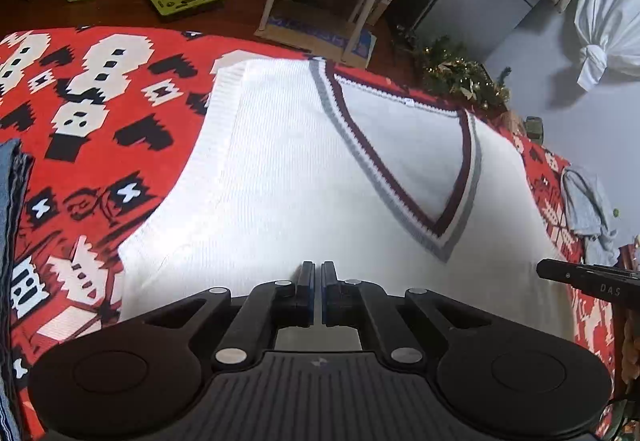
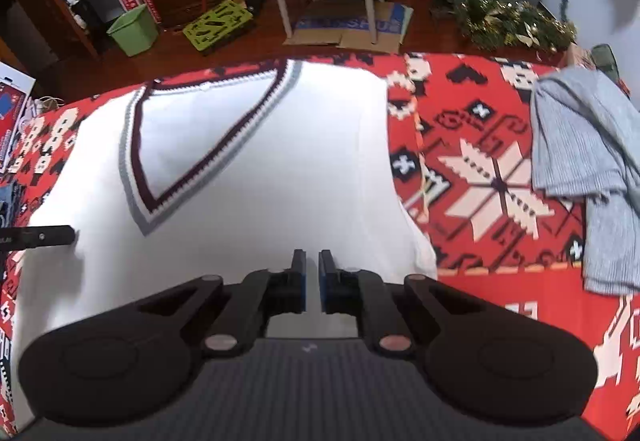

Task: Fold clothes

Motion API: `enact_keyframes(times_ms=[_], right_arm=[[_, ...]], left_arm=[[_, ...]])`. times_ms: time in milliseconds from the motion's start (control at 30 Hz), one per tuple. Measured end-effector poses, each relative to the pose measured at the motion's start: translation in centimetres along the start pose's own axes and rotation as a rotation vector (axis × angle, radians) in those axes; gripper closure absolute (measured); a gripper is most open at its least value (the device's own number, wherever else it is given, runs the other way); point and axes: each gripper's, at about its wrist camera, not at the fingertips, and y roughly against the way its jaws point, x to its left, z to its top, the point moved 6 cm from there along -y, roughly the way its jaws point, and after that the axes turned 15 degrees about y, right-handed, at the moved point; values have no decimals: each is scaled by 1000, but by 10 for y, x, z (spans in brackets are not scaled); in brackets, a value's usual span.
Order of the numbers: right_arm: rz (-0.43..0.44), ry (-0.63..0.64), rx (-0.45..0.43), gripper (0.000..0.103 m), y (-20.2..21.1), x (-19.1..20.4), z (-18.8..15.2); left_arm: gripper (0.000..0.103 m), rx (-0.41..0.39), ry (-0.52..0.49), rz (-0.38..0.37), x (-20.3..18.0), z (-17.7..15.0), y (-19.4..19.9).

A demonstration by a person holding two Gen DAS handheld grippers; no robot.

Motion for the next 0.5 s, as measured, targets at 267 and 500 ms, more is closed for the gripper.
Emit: enact_keyframes(times_ms=[267, 500], right_arm=[[8, 23, -5, 94, -9, 19, 4], [-37, -2, -40, 95, -22, 14, 20]], left_arm=[[100, -18, -50, -17, -9, 5, -8], [100, -43, -83, -23, -16, 9, -15]])
